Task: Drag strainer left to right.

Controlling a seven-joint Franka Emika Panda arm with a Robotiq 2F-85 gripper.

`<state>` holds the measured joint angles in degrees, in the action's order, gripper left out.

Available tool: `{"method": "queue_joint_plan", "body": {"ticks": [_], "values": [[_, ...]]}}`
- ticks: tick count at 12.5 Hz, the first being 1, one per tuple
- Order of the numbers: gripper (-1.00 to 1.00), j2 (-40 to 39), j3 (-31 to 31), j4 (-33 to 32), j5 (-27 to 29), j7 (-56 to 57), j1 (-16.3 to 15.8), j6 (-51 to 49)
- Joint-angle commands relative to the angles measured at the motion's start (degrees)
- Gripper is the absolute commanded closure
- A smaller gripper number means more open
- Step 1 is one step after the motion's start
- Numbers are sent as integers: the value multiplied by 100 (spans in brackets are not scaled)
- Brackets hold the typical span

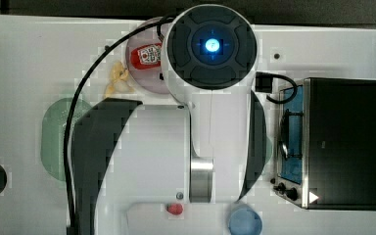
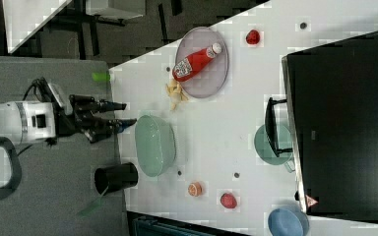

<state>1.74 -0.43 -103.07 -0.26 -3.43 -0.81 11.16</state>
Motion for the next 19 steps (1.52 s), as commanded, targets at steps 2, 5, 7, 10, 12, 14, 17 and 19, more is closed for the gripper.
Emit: {"method": "queue_joint_plan", "body": {"ticks": [2, 5, 7, 10, 12, 14, 17, 19], "values": [[-81, 2301, 111, -1462, -103, -186, 133, -889], [-100, 2208, 483, -1463, 67, -187, 7, -711], [-100, 1980, 986, -1465, 159, -280, -92, -403], [-100, 1409, 1882, -1515, 160, -1289, -112, 53], [-100, 895, 2467, -1544, 159, -2565, -119, 464], [-100, 287, 2952, -1578, 152, -3888, -122, 971], [-100, -638, 3365, -1703, 40, -5627, -133, 1822], [-100, -1187, 3393, -1809, 10, -6495, -161, 2425]]}}
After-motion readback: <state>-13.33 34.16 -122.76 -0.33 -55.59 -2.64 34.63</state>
